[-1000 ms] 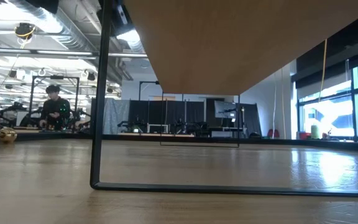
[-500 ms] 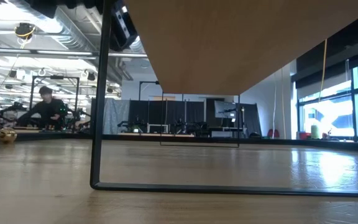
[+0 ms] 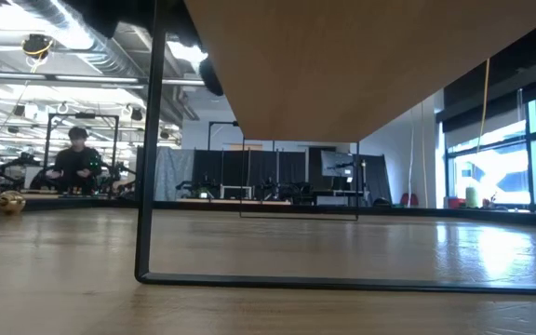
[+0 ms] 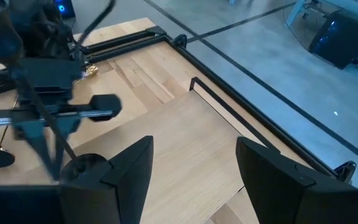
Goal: Pick & Place candle stick holders
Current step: Put the black candleholder on the shelf, then put the light blue scented candle on the shelf
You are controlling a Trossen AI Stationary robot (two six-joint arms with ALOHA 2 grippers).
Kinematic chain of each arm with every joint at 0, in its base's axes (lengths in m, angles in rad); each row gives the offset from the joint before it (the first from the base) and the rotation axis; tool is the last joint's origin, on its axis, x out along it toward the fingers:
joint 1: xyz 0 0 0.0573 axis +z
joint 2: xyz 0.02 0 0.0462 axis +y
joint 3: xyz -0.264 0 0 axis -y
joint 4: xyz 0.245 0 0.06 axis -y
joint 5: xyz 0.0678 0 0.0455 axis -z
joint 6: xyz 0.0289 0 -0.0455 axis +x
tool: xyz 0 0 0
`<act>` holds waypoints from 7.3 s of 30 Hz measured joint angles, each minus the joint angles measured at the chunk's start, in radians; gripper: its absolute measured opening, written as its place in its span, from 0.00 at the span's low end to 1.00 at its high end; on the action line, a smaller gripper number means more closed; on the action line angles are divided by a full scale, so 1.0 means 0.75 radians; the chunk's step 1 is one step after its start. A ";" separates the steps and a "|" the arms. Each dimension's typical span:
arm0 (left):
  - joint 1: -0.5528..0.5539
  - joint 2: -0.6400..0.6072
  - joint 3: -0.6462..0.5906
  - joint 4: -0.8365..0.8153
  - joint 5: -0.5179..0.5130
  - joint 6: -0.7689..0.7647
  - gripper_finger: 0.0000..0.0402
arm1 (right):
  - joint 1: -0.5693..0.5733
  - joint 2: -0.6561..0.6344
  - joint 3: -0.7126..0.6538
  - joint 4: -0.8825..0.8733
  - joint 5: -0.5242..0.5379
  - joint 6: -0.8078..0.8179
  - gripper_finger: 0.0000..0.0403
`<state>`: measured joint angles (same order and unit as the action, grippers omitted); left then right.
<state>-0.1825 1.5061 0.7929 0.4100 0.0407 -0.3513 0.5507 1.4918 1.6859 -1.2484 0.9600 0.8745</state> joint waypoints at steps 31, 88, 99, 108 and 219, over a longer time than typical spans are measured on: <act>0.031 0.000 -0.001 -0.072 -0.227 0.049 0.00 | 0.001 0.000 0.000 -0.006 -0.004 -0.001 0.58; -0.508 -0.283 -0.002 -0.371 -1.200 -0.952 0.00 | 0.005 0.001 0.000 0.432 -0.845 0.135 0.58; -0.564 -0.240 -0.002 -0.364 -1.192 -0.918 0.00 | -0.029 0.001 0.000 0.937 -0.764 0.221 0.58; -0.671 -0.253 -0.002 -0.364 -1.119 -0.741 0.00 | -0.031 0.019 0.001 1.734 -0.873 -0.091 0.58; -0.732 -0.283 -0.002 -0.681 -1.138 -1.120 0.00 | 0.463 0.445 -0.767 0.373 -1.387 0.638 0.97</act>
<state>-0.7315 1.2942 0.7914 -0.1005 -0.8131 -1.1912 0.8980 1.8256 1.1110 -0.9683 -0.0799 1.3529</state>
